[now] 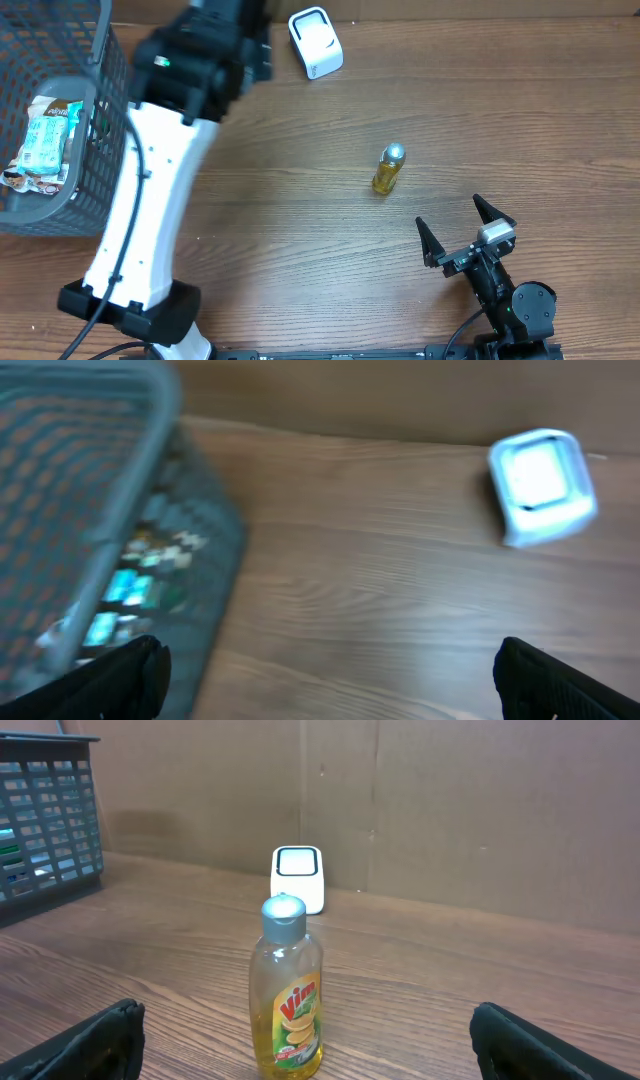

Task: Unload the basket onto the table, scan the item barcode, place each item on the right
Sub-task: 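Reach the left gripper into the basket and grasp the green-lidded jar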

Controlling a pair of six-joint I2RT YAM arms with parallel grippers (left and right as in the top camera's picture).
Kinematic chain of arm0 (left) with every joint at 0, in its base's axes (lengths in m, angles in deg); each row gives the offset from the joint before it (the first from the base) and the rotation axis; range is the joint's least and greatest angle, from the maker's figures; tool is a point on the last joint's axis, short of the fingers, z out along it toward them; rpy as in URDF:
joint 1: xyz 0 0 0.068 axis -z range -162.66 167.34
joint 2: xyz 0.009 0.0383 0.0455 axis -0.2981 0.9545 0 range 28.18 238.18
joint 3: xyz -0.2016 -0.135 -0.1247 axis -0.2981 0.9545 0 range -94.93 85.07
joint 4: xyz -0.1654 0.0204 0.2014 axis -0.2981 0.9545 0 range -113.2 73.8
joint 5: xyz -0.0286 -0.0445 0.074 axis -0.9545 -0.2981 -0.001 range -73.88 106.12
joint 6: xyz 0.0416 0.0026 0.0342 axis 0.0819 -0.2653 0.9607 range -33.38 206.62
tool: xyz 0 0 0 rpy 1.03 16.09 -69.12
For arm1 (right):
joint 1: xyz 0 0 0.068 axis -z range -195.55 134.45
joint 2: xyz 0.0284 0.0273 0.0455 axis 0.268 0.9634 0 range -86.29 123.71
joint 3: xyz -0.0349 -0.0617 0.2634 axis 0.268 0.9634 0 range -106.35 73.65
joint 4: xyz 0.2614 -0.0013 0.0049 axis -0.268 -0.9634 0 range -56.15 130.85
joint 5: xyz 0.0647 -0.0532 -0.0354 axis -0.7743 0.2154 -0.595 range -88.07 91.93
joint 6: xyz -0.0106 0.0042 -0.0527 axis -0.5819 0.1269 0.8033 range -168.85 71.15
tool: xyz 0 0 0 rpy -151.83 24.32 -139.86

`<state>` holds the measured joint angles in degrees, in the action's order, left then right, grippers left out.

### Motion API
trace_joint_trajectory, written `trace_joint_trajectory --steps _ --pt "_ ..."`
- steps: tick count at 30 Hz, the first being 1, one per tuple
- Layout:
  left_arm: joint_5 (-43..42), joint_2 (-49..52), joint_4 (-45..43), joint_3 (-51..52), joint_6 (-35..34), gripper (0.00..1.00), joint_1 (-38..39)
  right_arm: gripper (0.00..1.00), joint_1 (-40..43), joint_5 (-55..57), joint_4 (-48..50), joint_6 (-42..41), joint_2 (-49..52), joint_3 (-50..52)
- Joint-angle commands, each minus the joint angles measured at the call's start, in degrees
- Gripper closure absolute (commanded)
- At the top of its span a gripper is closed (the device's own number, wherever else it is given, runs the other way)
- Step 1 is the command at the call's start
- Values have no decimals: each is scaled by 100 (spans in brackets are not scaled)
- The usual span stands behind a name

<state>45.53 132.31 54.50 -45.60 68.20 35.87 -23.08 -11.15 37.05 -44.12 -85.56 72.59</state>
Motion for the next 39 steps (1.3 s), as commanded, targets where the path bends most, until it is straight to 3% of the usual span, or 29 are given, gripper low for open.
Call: trace_joint_trajectory --steps 1,14,22,32,39 --pt "-76 -109 31 -85 293 0 -562 0 22 59 26 26 -57 61" --pt "-175 -109 -291 -85 214 0 -2251 0 22 59 24 26 -57 61" --pt "-1716 -81 -452 -81 553 0 -3456 0 22 59 24 26 -57 61" --pt "-2636 522 -544 -68 1080 0 -4474 0 22 59 24 26 -57 61" --pt "-3202 1364 -400 -68 1561 2 -4787 0 22 59 24 26 -57 61"
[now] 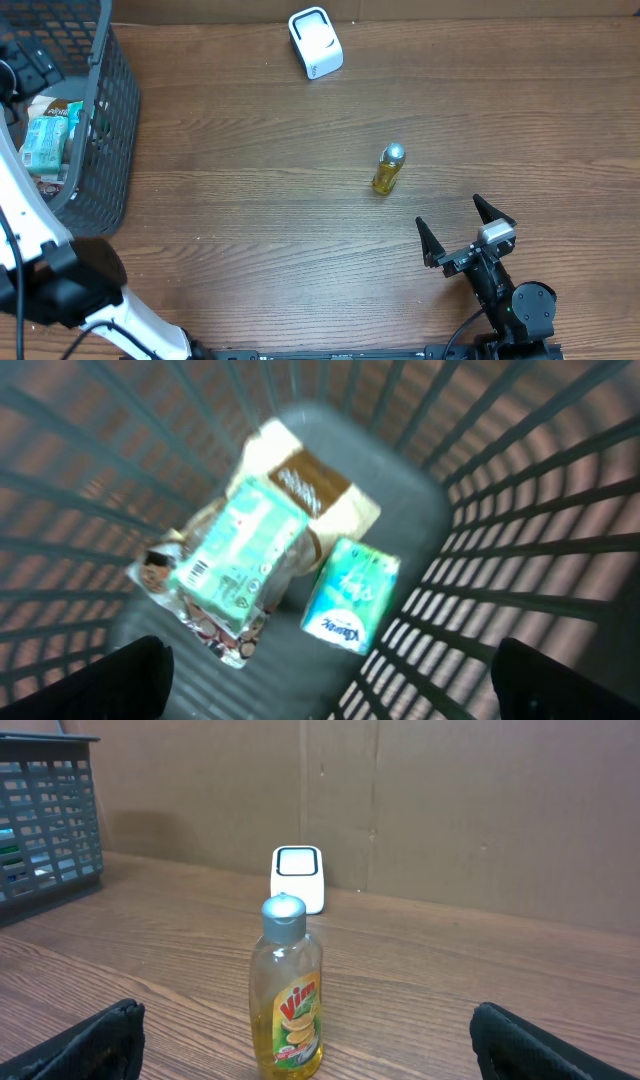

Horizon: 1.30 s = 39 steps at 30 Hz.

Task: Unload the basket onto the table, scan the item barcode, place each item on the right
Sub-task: 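Reach the left gripper into the basket and grasp the green-lidded jar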

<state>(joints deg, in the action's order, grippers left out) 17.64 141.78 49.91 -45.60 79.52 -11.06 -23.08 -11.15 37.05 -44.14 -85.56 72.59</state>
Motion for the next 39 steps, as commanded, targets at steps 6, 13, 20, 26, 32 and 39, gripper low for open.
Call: trace_joint_trajectory --steps 6,13,20,26,32,39 --pt "-831 1126 87 -66 1088 1 -81 0 22 59 24 28 -57 61" --pt "-905 1744 103 -66 1335 1 -83 0 22 59 24 28 -57 61" --pt "-905 2094 98 -52 1335 4 -83 0 22 59 26 28 -57 61" --pt "-903 2205 7 101 1333 9 -81 0 22 59 24 28 -57 61" --pt "-896 2205 -181 389 1331 10 -83 0 22 59 26 28 -57 61" --pt "-896 2203 -315 494 1331 26 -83 0 22 59 26 28 -57 61"
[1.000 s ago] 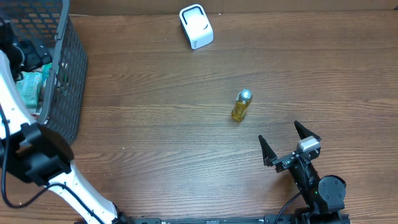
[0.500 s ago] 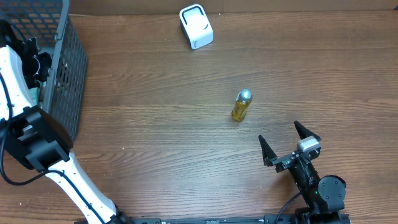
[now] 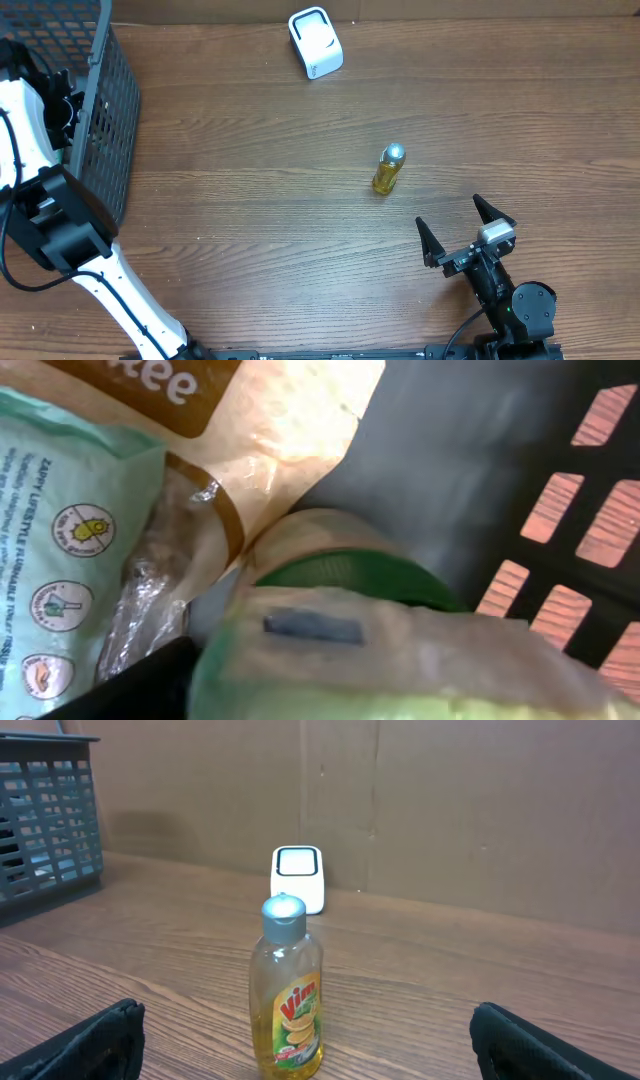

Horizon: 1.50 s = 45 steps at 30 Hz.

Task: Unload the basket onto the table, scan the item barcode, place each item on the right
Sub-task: 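Reach the left gripper into the basket and grasp the green-lidded jar, then carry the green-lidded jar left of the Vim bottle and set it down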

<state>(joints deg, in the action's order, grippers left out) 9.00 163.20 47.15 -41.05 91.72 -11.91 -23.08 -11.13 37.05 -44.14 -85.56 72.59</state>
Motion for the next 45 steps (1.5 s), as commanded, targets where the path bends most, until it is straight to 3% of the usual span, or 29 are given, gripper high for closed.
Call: trace_joint_trajectory --steps 1,6,8,13,21,28,34,41,43,45 --pt "-15 61 -37 37 109 29 2 0 22 57 24 28 -57 61" --pt "20 15 66 -162 72 49 -2 0 22 57 24 28 -57 61" --pt "70 -42 162 -420 -70 51 -9 0 22 57 24 28 -57 61" --pt "348 -251 623 -1786 -627 65 -9 0 22 57 24 28 -57 61" --pt "225 -938 763 -3438 -1429 73 4 0 22 57 24 28 -57 61" --pt "-761 -1827 1043 -3786 -1718 77 168 0 22 57 26 28 -57 61" --pt "-772 -2433 1646 -3786 -1716 76 914 0 22 57 24 28 -57 61" --pt "-472 -2356 2594 -3755 -1947 74 2179 0 22 57 26 28 -57 61" --pt "-437 -2251 2645 -3639 -2100 81 2564 0 22 57 24 28 -57 61" --pt "-417 -2188 2645 -3322 -2181 82 3008 0 22 57 24 28 -57 61"
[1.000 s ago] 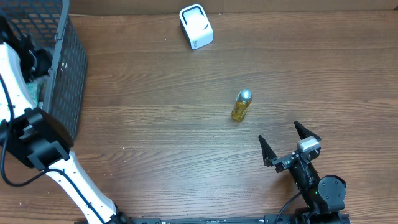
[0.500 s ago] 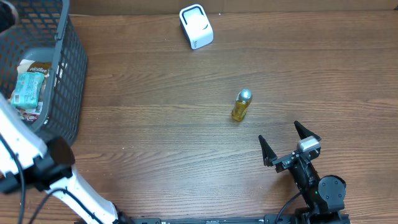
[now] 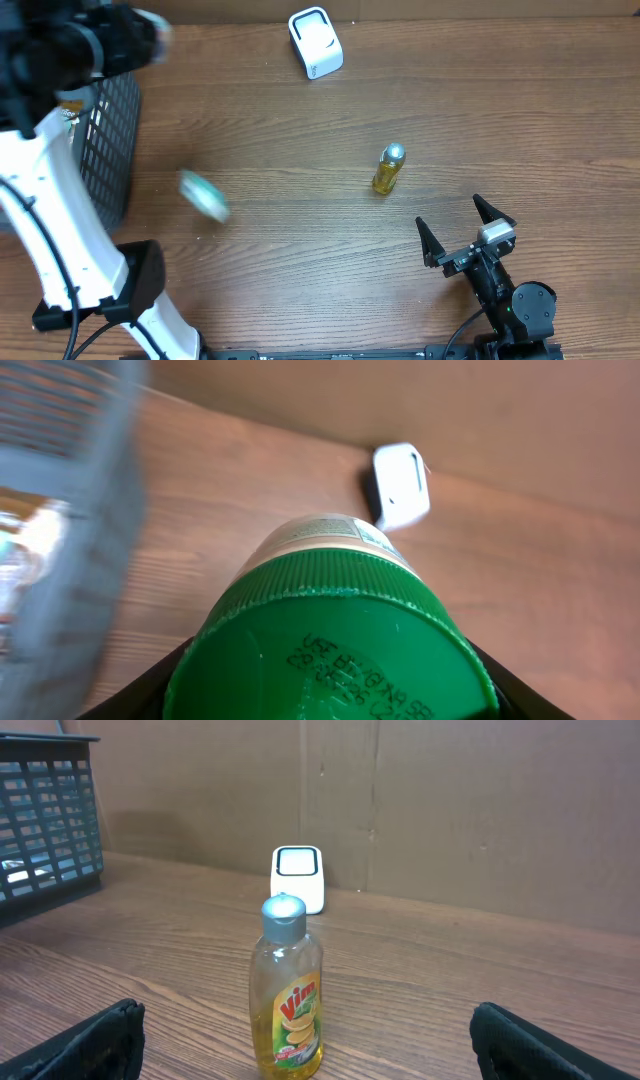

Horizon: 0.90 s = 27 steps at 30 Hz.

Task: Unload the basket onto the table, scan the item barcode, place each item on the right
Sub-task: 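Carry the green-lidded jar left of the Vim bottle and set it down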

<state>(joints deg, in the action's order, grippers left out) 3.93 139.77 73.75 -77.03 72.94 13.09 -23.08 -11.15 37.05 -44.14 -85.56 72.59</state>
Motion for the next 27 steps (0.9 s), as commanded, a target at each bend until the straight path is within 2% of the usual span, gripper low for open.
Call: trace_joint_trajectory --steps 1,7,14,19,27 --pt "151 177 -15 466 -343 82 745 0 22 59 26 28 -57 61" --pt "1062 511 -136 1668 -719 80 2022 0 22 59 24 28 -57 61" --pt "1156 1158 -678 2603 -1272 79 3040 0 22 59 26 28 -57 61" --pt "1187 1720 -962 2728 -1598 75 3429 0 20 59 24 31 -57 61" --pt "1812 2409 -1248 2734 -2726 71 3545 0 22 59 24 28 -57 61"
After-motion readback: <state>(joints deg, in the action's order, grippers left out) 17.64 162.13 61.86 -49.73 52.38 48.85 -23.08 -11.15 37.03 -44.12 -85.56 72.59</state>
